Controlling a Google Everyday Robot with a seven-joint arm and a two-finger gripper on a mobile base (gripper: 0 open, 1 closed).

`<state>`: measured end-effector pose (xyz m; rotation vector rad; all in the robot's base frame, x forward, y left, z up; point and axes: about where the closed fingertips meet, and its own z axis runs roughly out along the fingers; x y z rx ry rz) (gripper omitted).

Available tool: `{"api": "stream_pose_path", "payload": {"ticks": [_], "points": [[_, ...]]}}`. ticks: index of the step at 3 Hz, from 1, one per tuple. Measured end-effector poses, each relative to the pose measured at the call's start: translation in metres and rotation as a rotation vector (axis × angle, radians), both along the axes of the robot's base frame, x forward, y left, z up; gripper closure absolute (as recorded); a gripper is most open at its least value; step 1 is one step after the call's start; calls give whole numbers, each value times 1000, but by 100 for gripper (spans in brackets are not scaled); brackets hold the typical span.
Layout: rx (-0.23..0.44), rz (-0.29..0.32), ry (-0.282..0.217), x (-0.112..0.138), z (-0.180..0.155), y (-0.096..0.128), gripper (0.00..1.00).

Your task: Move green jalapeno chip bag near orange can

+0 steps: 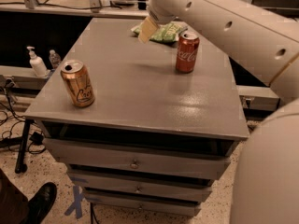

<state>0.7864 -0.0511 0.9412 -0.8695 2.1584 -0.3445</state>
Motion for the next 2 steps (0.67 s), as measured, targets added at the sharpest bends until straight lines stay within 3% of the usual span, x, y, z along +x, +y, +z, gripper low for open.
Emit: {"api": "stream_pose_path", "payload": {"ticks": [2], "points": [[31, -9, 34, 45, -35, -11, 0]]}}
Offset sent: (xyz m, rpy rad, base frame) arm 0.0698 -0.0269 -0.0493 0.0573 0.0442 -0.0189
